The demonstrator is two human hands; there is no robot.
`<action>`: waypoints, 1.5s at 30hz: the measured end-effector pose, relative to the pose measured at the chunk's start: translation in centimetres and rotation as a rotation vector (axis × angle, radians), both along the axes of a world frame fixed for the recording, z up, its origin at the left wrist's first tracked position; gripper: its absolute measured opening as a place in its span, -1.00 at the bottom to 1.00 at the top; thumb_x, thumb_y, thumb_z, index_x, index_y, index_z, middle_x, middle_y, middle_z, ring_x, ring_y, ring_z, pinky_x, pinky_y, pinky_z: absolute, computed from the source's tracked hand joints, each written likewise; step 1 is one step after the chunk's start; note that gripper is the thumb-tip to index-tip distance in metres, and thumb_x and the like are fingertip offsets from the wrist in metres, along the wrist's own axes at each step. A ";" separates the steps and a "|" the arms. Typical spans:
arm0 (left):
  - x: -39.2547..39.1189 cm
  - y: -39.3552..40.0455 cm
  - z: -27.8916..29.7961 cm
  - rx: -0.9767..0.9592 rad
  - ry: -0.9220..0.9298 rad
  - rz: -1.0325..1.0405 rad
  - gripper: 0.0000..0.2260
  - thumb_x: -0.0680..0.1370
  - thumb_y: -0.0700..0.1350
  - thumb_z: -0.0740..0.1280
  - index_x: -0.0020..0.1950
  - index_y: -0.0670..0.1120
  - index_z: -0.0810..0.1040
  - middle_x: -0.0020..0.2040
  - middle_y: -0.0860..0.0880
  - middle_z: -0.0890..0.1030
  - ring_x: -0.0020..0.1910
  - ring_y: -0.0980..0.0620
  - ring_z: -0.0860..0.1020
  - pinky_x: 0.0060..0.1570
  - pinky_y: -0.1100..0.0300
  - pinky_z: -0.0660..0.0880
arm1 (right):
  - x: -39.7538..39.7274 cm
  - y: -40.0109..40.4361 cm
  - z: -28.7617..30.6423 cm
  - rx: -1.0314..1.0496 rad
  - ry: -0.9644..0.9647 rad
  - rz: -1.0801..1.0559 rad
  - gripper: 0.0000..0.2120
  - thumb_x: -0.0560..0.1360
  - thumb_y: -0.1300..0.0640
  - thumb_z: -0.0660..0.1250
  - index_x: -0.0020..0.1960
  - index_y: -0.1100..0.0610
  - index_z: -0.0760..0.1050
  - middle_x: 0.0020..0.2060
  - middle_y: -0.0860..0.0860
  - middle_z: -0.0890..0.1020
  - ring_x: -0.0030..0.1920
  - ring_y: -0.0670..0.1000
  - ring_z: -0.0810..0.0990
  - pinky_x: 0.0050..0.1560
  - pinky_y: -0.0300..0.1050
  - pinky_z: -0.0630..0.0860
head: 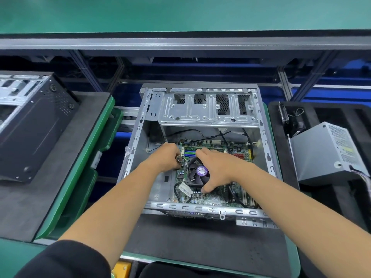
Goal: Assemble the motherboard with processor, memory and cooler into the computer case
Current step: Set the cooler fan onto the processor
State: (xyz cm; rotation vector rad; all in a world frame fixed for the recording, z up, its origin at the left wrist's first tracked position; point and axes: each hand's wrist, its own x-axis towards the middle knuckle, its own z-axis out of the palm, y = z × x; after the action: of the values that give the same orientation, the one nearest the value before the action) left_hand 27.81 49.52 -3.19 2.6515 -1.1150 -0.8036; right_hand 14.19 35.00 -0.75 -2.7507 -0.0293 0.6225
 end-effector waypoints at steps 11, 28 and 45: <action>-0.3 0.0 0.1 -0.012 -0.015 0.000 -0.73 0.38 -0.17 0.49 -0.40 -0.11 0.42 -0.46 -0.03 0.41 -0.48 0.07 0.31 -0.52 0.22 0.21 | 0.1 -0.1 -0.1 0.007 0.010 -0.008 -0.17 0.20 -0.24 0.54 0.25 0.05 0.16 0.04 -0.05 0.26 0.09 0.05 0.41 -0.10 -0.06 0.40; -0.2 0.1 0.0 -0.028 -0.003 -0.027 -0.74 0.39 -0.22 0.45 -0.42 -0.09 0.42 -0.46 -0.01 0.39 -0.44 0.00 0.34 -0.49 0.20 0.23 | 0.1 -0.2 -0.2 -0.012 0.018 0.004 -0.11 0.21 -0.25 0.54 0.31 0.07 0.13 0.28 0.05 0.31 0.23 0.10 0.40 -0.04 -0.04 0.41; -0.5 0.1 0.5 -0.017 -0.032 -0.075 -0.82 0.41 -0.21 0.46 -0.33 -0.14 0.48 -0.41 0.00 0.40 -0.36 -0.05 0.39 -0.47 0.22 0.25 | 0.1 -0.2 -0.4 -0.005 0.005 0.000 -0.11 0.20 -0.25 0.54 0.29 0.07 0.14 0.22 0.04 0.33 0.20 0.10 0.41 -0.05 -0.05 0.40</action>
State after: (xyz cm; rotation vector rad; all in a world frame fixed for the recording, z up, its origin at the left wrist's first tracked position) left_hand 27.31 49.60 -2.70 2.6323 -1.2304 -0.7633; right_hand 14.27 34.81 -1.13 -2.7538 -0.0262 0.6295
